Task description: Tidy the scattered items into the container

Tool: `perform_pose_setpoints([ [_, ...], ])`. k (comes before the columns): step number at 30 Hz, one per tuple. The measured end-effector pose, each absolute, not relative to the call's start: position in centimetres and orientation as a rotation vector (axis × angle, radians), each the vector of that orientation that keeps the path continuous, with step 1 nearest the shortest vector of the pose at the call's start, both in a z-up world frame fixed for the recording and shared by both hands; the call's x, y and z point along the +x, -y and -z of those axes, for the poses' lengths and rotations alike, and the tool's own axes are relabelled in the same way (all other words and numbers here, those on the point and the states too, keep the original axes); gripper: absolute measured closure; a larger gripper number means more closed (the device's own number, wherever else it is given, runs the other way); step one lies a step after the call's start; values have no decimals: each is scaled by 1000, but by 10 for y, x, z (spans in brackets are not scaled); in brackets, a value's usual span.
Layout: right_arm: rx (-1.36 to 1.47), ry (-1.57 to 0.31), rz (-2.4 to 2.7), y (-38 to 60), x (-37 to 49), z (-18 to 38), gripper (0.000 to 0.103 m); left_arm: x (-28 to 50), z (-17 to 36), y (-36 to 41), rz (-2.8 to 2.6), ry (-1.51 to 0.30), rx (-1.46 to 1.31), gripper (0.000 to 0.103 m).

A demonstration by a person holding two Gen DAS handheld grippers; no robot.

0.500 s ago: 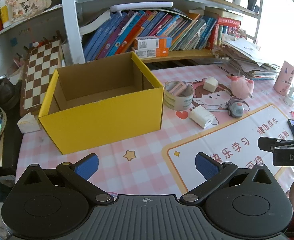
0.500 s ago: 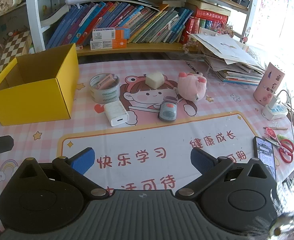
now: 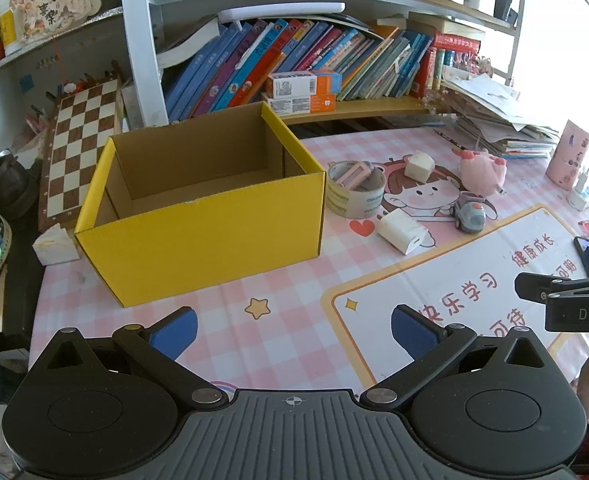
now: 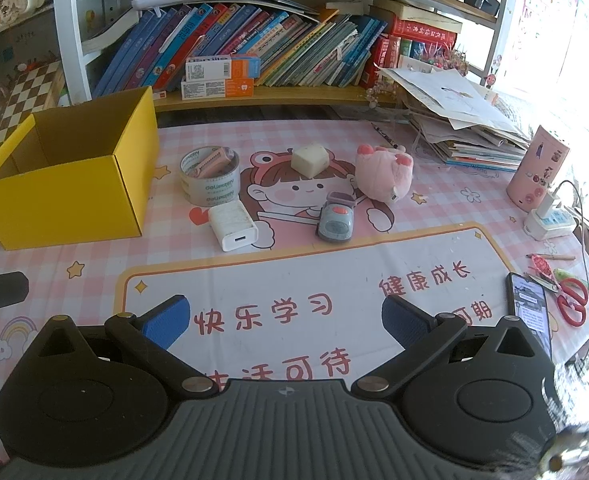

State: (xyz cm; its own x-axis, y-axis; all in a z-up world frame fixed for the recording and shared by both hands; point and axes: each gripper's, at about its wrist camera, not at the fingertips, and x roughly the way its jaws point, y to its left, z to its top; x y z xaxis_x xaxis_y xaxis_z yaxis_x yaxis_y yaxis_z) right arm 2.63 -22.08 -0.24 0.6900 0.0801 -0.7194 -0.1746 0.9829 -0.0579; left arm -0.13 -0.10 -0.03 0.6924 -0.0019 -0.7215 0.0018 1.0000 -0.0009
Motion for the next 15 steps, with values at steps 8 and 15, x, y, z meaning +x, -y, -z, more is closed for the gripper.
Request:
perform_pose_setpoints([
  [8, -126, -796, -144, 221, 25, 3, 0, -2, 0, 1, 2, -807, -1, 0],
  [15, -127, -798, -144, 220, 26, 3, 0, -1, 0, 1, 4, -812, -2, 0],
])
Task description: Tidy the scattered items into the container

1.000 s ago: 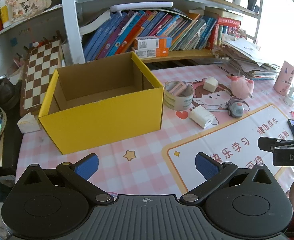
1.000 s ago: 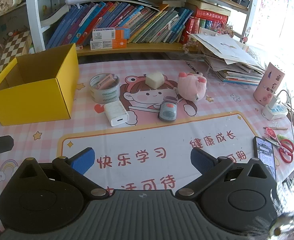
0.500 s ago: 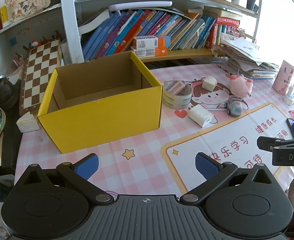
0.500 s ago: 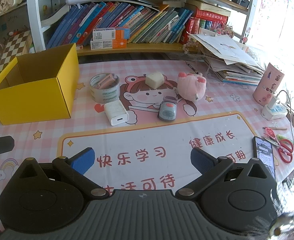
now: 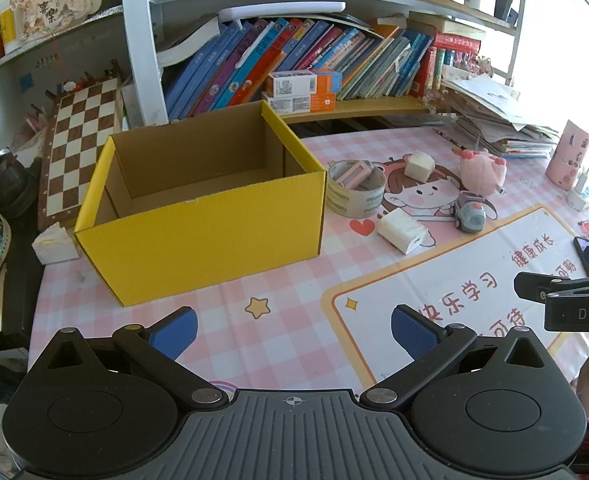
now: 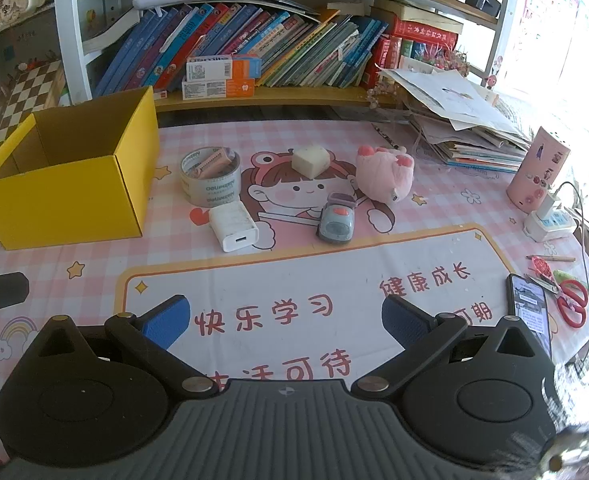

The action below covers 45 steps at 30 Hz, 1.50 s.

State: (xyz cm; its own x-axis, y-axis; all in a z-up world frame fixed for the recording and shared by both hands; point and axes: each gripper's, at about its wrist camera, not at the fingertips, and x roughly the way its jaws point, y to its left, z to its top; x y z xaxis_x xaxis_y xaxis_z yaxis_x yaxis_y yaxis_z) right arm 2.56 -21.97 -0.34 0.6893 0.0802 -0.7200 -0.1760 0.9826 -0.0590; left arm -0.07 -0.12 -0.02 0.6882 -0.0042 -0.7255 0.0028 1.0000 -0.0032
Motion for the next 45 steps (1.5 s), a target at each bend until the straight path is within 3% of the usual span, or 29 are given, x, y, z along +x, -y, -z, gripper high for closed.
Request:
perform_pose_setpoints([
  [45, -149, -804, -153, 211, 31, 5, 0, 3, 3, -6, -4, -822, -40, 0],
])
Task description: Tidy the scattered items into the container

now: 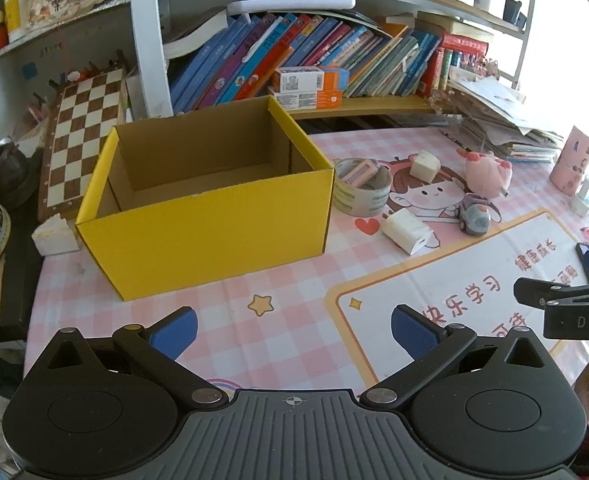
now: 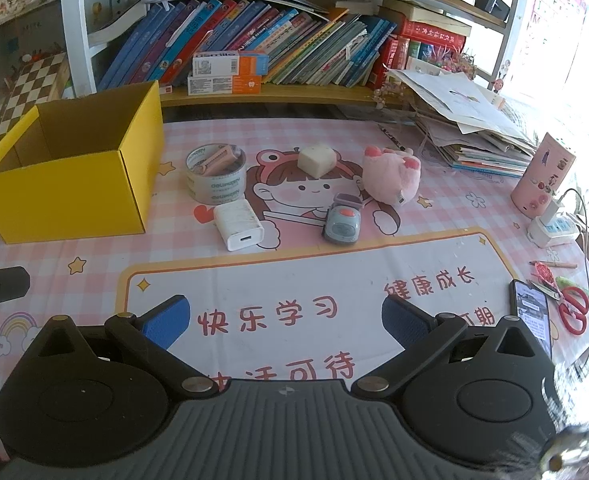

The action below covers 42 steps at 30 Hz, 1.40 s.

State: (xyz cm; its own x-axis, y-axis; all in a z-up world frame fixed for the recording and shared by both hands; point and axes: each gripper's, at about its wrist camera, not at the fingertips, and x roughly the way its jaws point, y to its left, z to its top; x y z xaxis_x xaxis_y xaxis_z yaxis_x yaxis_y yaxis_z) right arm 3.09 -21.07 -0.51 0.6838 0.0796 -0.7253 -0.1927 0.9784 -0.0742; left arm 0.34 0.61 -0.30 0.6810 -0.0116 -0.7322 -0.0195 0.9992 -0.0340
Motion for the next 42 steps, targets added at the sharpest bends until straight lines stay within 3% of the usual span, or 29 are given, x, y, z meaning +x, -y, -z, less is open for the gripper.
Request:
perform_pose_setpoints([
  [42, -175, -799, -147, 197, 29, 3, 0, 5, 3, -17, 16, -822, -66, 0],
])
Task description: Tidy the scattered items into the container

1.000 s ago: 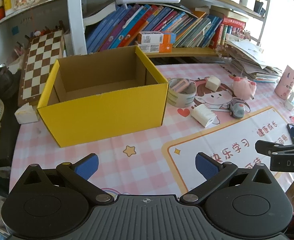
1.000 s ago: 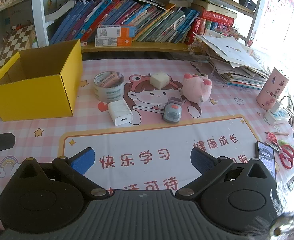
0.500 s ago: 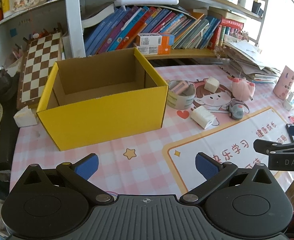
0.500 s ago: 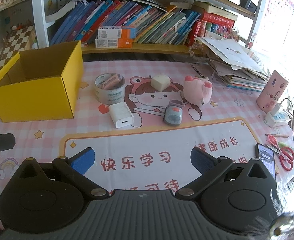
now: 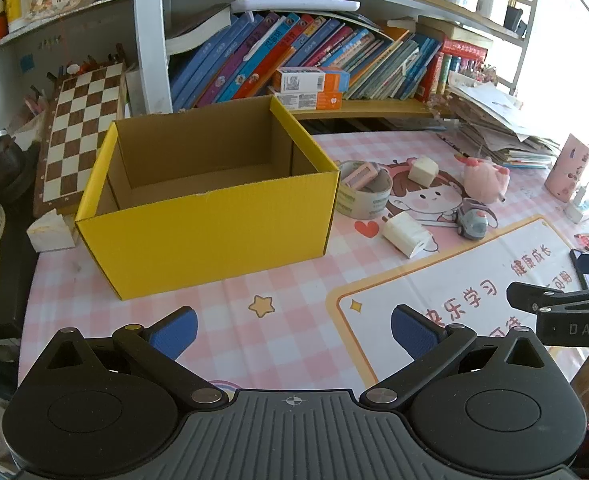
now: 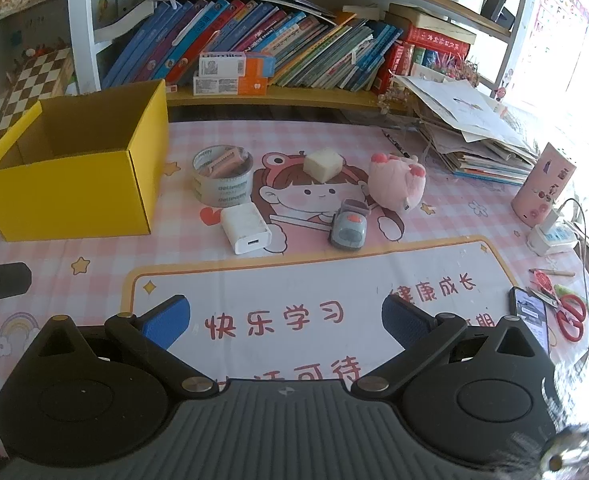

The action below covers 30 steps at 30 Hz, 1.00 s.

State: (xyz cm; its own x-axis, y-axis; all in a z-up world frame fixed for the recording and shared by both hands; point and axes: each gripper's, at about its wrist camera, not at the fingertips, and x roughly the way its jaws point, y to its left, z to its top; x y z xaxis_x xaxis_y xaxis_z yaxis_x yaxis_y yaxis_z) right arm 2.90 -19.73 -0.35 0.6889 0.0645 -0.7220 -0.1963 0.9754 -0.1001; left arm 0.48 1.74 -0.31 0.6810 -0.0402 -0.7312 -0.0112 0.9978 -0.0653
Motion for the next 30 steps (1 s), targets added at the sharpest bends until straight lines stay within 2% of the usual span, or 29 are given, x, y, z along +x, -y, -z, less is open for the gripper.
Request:
perform_pose_setpoints([
  [30, -239, -824, -278, 179, 25, 10, 0, 14, 17, -32, 105, -858, -180, 0],
])
